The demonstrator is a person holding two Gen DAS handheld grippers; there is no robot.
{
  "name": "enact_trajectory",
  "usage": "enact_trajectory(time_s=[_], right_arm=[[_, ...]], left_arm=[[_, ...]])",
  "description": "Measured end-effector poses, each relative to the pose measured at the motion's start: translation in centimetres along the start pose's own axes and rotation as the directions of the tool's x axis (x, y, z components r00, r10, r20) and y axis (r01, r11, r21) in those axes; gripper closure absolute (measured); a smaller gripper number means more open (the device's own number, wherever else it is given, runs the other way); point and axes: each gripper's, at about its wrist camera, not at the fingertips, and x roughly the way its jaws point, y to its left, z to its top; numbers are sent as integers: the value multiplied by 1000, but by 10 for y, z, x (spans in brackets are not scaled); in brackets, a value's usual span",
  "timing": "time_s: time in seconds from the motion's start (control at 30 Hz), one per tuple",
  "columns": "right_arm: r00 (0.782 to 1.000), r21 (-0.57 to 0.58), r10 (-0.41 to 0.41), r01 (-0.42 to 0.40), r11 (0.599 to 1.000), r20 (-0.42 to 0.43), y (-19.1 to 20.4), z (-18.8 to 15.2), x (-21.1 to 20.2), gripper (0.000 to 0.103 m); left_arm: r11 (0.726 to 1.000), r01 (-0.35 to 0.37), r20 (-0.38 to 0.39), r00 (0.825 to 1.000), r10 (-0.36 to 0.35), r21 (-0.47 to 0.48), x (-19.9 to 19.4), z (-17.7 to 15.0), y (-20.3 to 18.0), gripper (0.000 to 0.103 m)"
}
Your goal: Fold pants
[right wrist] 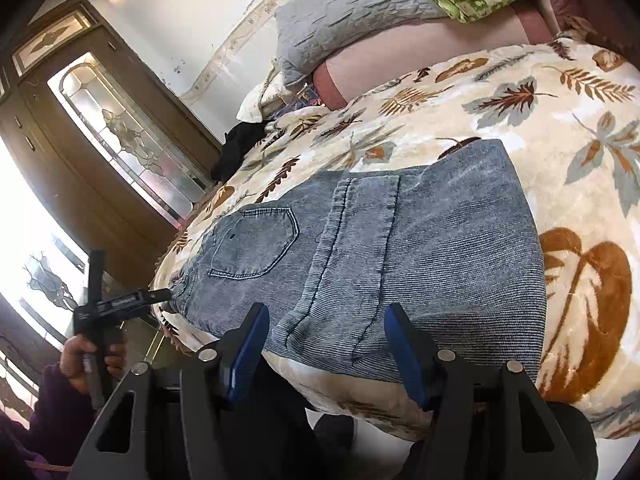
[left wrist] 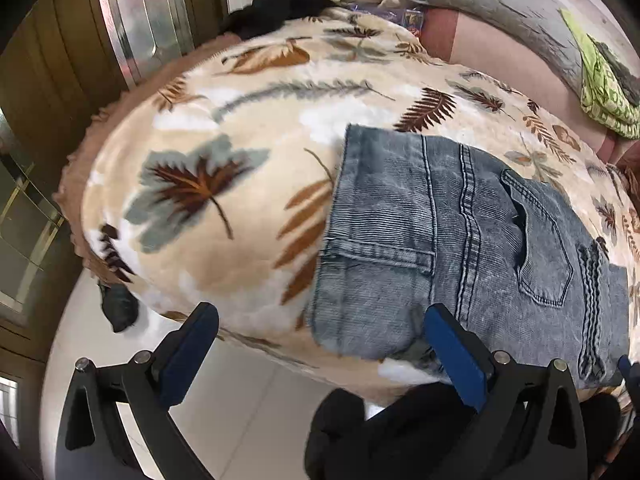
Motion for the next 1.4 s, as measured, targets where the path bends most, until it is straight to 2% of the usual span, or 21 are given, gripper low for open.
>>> enact_trajectory(time_s=[0.17, 0.23, 0.4, 0.6, 0.7, 0.77, 0.9, 0.97, 1.03, 1.23, 1.37, 1.4], right_arm=[[1000, 20, 11, -11, 1000, 1, -5, 1, 0, 39], [1000, 29, 17, -18, 999, 2, -6, 2, 0, 39], [1000, 67, 24, -23, 997, -11, -13, 4, 4, 39], [1000, 63, -10, 12, 998, -24, -12, 4, 7, 39], [999, 59, -27, 29, 998, -30, -10, 4, 10, 39], [999, 58, -40, 42, 997, -35, -10, 4, 12, 39], [997, 60, -56, 59, 996, -43, -10, 4, 15, 39], [997, 59, -65, 68, 996, -47, -9, 4, 14, 39], [996, 72, -67, 70, 995, -51, -8, 5, 12, 39], [999, 92, -52, 52, 994, 1, -5, 24, 2, 39], [997, 47, -65, 64, 997, 32, 5, 48, 4, 39], [997, 41, -71, 70, 997, 35, 6, 52, 7, 39]], left_arm=[[996, 73, -32, 997, -75, -59, 25, 2, 5, 0], [990, 115, -49, 992, -120, -81, 33, 2, 7, 0], [978, 170, -73, 981, -180, -117, 50, 3, 7, 0], [975, 194, -50, 978, -200, -105, 52, 4, 3, 1], [974, 211, -36, 976, -215, -82, 50, 7, 0, 9], [971, 229, -24, 973, -231, -63, 48, 10, -5, 22], [976, 216, 1, 976, -216, -17, 44, 14, -15, 31], [971, 237, 9, 971, -237, -17, 42, 16, -16, 43], [973, 233, 20, 972, -233, 4, 39, 18, -21, 47], [972, 236, 7, 972, -236, 4, 43, 24, -21, 45], [973, 232, 9, 973, -232, -8, 48, 24, -16, 27], [972, 235, 11, 972, -234, -14, 51, 24, -16, 27]])
